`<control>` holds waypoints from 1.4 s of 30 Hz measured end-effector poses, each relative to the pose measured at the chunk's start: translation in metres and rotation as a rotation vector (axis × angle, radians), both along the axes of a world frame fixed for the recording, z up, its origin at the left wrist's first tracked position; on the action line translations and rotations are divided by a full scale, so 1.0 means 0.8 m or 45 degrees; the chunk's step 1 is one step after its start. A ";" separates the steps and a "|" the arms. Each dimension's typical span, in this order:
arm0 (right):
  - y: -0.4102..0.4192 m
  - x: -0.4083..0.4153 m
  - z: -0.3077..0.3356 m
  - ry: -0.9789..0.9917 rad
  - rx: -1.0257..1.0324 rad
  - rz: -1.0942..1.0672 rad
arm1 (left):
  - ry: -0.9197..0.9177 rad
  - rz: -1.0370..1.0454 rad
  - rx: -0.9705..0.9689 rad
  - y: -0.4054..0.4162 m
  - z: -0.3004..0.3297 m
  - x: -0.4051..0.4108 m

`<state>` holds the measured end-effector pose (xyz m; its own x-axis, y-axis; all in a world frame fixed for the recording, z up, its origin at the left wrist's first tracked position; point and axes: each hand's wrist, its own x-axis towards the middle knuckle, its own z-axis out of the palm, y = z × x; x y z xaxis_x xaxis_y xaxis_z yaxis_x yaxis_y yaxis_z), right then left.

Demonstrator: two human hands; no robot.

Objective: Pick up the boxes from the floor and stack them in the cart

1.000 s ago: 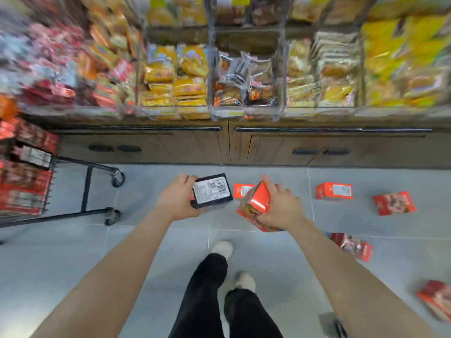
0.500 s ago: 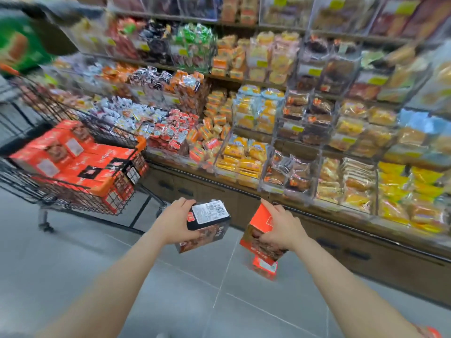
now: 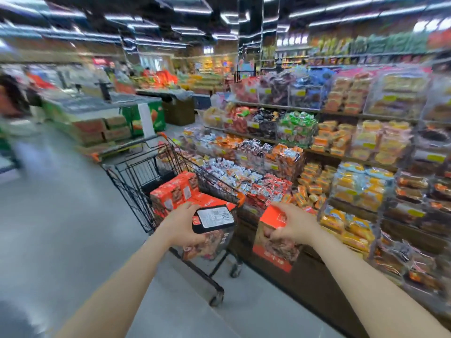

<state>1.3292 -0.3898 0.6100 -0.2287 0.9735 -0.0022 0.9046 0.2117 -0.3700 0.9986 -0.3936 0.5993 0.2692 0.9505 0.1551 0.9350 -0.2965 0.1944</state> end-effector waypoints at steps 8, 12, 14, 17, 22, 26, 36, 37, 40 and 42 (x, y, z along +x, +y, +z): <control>0.064 -0.224 0.031 0.061 0.049 0.310 | -0.051 0.227 0.042 -0.012 0.034 -0.194; 0.104 -0.329 0.031 0.023 0.060 0.473 | -0.112 0.402 0.030 -0.022 0.031 -0.279; 0.119 -0.365 0.031 0.015 0.050 0.526 | -0.126 0.460 0.011 -0.026 0.030 -0.304; 0.152 -0.429 0.030 0.019 0.050 0.625 | -0.106 0.577 0.003 -0.020 0.026 -0.349; 0.224 -0.508 0.029 -0.013 0.087 0.815 | -0.137 0.727 0.002 0.029 0.019 -0.405; 0.300 -0.532 0.028 -0.044 0.107 0.917 | -0.114 0.767 0.062 0.103 0.018 -0.423; 0.490 -0.503 -0.016 -0.131 0.007 0.840 | -0.192 0.684 0.033 0.302 -0.009 -0.414; 0.504 -0.494 -0.022 -0.135 -0.019 0.808 | -0.188 0.663 0.014 0.322 -0.014 -0.411; 0.544 -0.466 -0.042 -0.173 -0.077 0.705 | -0.164 0.558 -0.013 0.392 -0.030 -0.405; 0.569 -0.449 -0.056 -0.154 -0.122 0.635 | -0.149 0.487 -0.037 0.441 -0.040 -0.399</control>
